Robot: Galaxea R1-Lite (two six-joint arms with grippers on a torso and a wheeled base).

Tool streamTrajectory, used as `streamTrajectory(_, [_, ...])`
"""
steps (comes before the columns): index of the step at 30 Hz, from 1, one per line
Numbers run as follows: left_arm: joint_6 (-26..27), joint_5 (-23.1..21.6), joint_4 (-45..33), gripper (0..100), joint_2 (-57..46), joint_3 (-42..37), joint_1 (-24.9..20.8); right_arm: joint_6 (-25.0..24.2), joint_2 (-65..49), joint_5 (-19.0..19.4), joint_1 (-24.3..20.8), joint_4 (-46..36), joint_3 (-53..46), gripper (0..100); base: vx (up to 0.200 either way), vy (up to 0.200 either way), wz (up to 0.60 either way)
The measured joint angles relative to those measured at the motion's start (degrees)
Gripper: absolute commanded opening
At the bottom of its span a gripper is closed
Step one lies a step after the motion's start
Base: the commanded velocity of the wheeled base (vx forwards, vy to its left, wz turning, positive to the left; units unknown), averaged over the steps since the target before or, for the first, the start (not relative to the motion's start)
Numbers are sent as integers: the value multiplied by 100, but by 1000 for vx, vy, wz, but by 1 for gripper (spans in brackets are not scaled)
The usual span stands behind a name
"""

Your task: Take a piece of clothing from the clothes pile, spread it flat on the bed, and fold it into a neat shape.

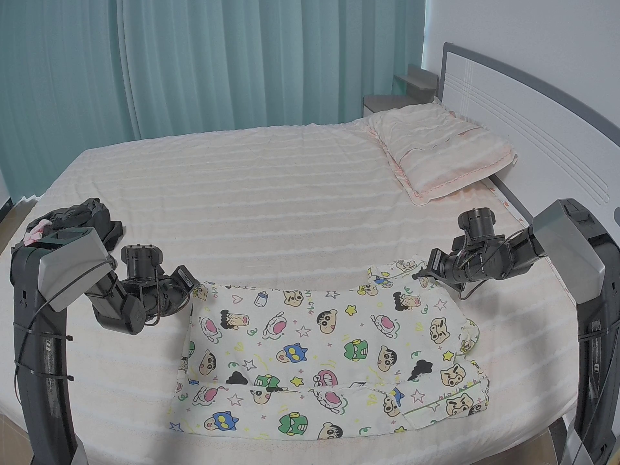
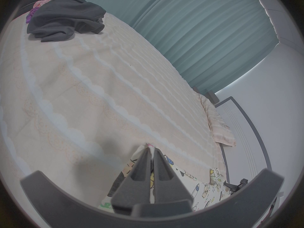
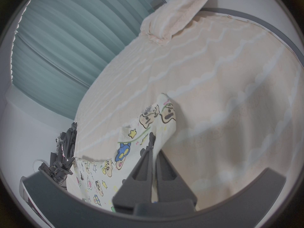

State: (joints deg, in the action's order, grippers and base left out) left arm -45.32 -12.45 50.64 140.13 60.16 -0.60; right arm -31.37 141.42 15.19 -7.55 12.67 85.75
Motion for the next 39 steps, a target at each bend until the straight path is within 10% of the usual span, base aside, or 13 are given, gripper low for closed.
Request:
streamTrajectory(19, [-257, 154, 18, 0, 4, 150, 39, -117, -11, -24, 38, 583, -229, 0, 0, 0, 0])
streamTrajectory(20, [-257, 154, 16, 0, 6, 152, 41, -98, -2, -28, 35, 562, -240, 100, 0, 0, 0])
streamTrajectory(39, [-257, 148, 16, 0, 13, 105, 33, 46, 277, -35, -391, -341, 229, 100, 0, 0, 0])
